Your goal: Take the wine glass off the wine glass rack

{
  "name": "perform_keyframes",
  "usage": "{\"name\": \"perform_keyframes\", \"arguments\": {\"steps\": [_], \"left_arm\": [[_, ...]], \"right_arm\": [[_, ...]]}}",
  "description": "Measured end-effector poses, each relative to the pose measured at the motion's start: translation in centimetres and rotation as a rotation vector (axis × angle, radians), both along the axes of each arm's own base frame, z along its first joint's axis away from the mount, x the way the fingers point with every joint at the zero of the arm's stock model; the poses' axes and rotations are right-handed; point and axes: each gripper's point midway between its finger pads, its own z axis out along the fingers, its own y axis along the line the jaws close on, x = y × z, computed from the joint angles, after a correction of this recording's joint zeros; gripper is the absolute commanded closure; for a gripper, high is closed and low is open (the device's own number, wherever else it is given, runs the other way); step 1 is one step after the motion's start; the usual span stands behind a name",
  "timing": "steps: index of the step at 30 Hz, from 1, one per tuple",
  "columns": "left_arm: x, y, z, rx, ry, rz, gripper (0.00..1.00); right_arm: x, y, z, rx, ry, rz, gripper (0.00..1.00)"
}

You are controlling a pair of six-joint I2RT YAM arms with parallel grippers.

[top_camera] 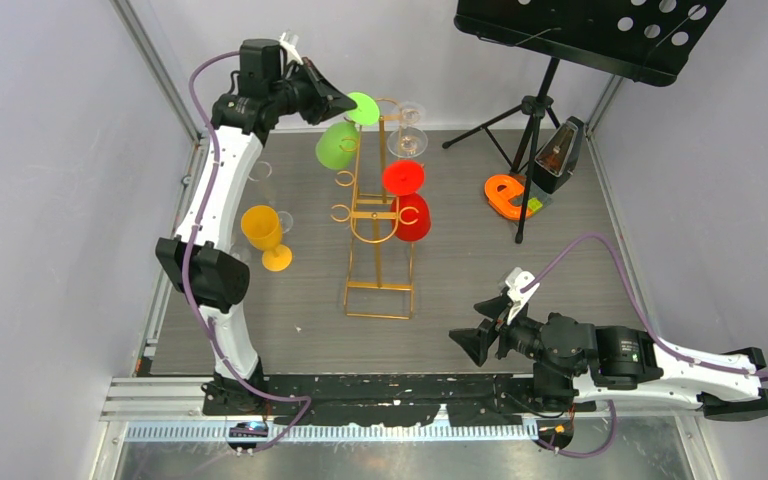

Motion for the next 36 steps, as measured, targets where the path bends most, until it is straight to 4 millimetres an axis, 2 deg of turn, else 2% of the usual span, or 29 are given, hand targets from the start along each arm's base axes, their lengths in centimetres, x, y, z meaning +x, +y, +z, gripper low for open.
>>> {"name": "perform_keyframes", "arguments": {"steps": [13, 22, 36], "left_arm": [[0.1, 0.1, 0.3, 0.003, -0.009, 0.01, 1.0], [0.4, 1.0, 0.5, 0.013, -0.02, 0.035, 1.0], [-1.4, 3.5, 3.3, 0.015, -0.085, 0.081, 1.0]], "right_arm": [[0.0, 0.0, -0.1, -0.001, 0.0, -0.002, 0.17], [0.0, -0.1, 0.0, 0.002, -0.001, -0.002, 0.17], [0.0, -0.1, -0.1, 0.001, 0.0, -0.003, 0.17]]}}
